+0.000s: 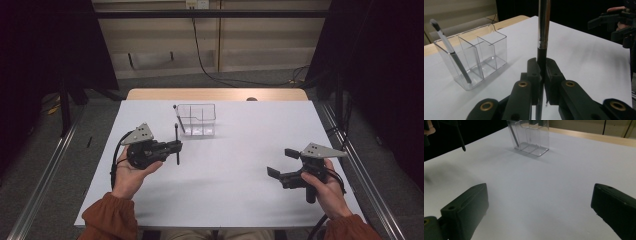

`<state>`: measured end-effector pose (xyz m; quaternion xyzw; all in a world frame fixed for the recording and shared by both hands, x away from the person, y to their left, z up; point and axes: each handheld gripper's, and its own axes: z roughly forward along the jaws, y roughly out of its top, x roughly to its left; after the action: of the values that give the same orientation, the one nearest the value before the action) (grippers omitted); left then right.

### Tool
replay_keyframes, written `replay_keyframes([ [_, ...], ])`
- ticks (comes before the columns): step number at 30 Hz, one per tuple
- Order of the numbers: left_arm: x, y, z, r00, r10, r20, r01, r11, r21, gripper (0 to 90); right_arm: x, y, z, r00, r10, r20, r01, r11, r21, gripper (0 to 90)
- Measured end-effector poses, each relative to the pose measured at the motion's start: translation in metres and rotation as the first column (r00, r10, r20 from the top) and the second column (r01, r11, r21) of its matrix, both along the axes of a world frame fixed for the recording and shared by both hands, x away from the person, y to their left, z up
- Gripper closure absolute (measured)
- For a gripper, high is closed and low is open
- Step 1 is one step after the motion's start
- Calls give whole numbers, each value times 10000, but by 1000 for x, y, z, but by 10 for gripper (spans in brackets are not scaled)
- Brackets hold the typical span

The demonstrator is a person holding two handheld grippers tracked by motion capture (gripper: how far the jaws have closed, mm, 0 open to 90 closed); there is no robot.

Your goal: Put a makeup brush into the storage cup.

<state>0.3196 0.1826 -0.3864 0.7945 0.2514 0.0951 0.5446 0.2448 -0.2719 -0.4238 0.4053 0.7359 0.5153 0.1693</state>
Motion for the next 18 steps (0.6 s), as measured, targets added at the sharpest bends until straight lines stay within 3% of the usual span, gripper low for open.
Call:
replay_keyframes([
  [9, 2, 3, 4, 9999, 76, 93, -76, 10000, -7, 840, -10, -11, -13, 9967, -388, 714, 394, 9992, -70, 9],
  [12, 1, 4, 7, 9998, 82, 183, -81, 10000, -17, 840, -12, -13, -18, 9955, -652, 682, 652, 9979, 28, 11],
  [15, 2, 4, 10, 9996, 125, 255, -123, 9999, -76, 840, -15, -12, -27, 9927, -875, 830, 904, 9954, -323, 13],
  [18, 4, 5, 14, 9994, 166, 303, -162, 9998, -134, 841, -14, -13, -30, 9909, -1036, 861, 1064, 9939, -285, 17],
])
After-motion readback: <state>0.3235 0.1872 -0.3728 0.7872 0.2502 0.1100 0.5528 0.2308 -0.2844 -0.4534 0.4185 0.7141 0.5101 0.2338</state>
